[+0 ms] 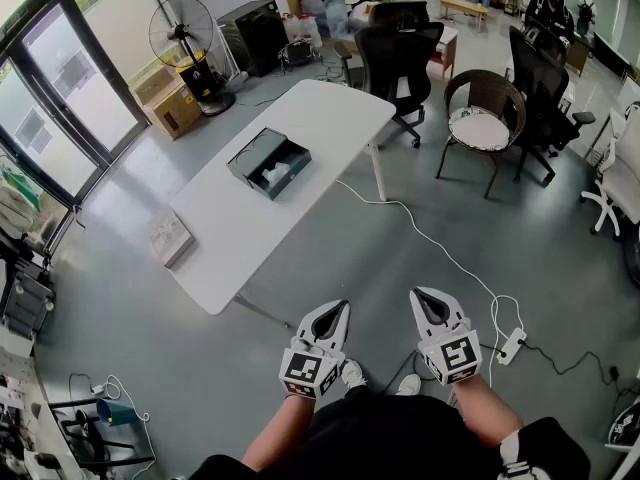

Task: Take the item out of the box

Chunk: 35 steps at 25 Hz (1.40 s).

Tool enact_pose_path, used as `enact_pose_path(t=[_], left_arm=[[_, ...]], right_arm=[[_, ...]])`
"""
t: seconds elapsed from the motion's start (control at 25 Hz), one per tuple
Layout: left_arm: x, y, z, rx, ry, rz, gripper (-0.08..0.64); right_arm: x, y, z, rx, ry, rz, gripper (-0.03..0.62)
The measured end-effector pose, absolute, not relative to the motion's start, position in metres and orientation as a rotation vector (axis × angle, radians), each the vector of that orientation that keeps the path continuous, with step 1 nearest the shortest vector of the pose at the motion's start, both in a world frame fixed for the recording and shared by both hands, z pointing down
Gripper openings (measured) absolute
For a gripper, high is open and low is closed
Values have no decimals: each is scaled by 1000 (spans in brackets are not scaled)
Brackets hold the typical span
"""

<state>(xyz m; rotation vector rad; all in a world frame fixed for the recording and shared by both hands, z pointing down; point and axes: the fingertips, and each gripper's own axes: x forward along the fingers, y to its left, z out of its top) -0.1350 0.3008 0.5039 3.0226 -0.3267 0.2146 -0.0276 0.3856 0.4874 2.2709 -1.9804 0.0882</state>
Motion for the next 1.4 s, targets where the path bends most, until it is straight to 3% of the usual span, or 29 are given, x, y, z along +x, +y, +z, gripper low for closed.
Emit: enact_pose_path(t=[0.52, 1.4], left_arm=[[-151, 303, 504, 3020, -380, 219, 9], [-189, 213, 507, 3017, -380, 180, 9]], right_arm=[[-41, 385, 471, 2254, -2065, 46, 5], [-75, 301, 474, 2283, -2010, 84, 5]])
